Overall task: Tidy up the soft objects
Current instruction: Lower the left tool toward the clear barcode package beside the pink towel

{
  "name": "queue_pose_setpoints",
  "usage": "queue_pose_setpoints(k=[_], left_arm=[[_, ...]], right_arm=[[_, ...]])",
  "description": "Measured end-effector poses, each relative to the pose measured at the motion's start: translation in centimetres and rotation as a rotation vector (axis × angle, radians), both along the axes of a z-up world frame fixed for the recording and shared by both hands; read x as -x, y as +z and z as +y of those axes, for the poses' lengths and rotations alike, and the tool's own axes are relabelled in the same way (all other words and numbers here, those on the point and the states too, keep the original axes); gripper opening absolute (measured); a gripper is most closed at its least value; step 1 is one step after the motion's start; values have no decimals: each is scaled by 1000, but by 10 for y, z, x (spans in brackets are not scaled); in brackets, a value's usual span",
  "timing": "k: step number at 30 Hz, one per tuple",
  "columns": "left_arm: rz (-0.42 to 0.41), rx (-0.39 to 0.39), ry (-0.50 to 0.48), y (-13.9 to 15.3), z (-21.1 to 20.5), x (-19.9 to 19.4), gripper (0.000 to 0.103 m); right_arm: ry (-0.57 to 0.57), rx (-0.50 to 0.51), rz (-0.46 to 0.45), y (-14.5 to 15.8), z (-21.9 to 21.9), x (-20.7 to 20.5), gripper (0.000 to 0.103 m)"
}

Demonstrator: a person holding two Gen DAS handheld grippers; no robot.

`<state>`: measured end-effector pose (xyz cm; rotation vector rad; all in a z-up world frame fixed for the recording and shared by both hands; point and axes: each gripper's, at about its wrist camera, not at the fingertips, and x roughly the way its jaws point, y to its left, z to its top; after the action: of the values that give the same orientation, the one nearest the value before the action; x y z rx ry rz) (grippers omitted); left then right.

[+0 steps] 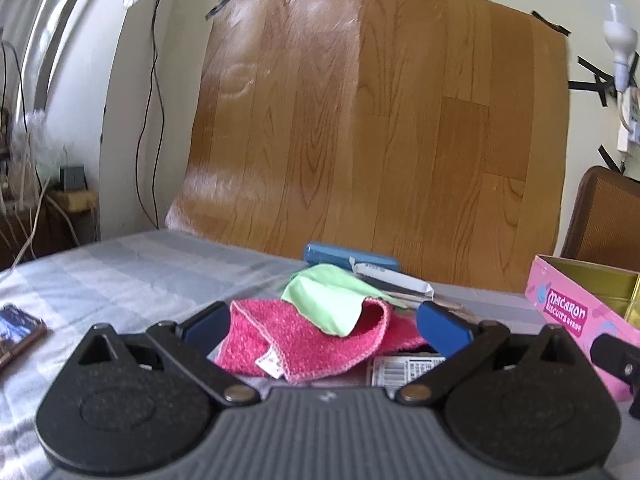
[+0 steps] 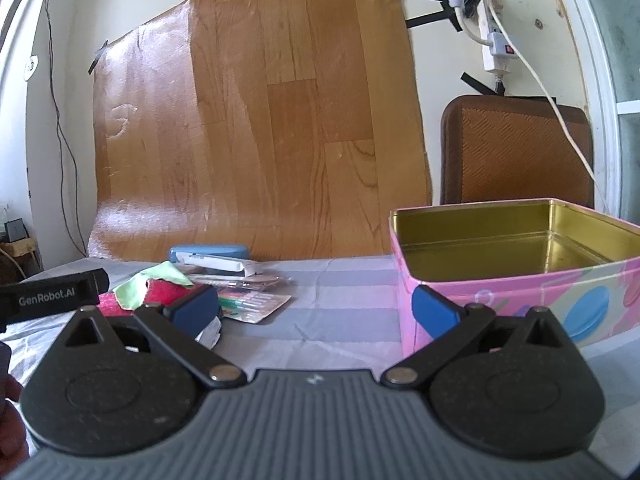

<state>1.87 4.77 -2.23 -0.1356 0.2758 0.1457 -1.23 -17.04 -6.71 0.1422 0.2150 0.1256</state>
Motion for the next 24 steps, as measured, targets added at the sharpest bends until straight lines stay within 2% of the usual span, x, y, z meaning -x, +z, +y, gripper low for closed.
queue_pose_setpoints(k=[6, 10, 15, 18, 23, 24], left_arm=[[14, 37, 4, -1, 6, -1, 103], [9, 55, 8, -1, 10, 2, 103], [54, 98, 25, 0, 30, 2, 103], [73, 118, 2, 0, 45, 3, 103], [57, 212, -45, -5, 63, 6, 102], [55, 220, -57, -5, 63, 5, 102]], right_arm=[[44, 3, 18, 0, 1, -2, 103], [68, 12, 29, 0, 3, -3, 98], [131, 30, 70, -1, 7, -8, 78], [188, 35, 111, -2, 10, -14, 70], [375, 59, 205, -1, 25, -30, 70], [406, 67, 229, -1, 30, -35, 74]])
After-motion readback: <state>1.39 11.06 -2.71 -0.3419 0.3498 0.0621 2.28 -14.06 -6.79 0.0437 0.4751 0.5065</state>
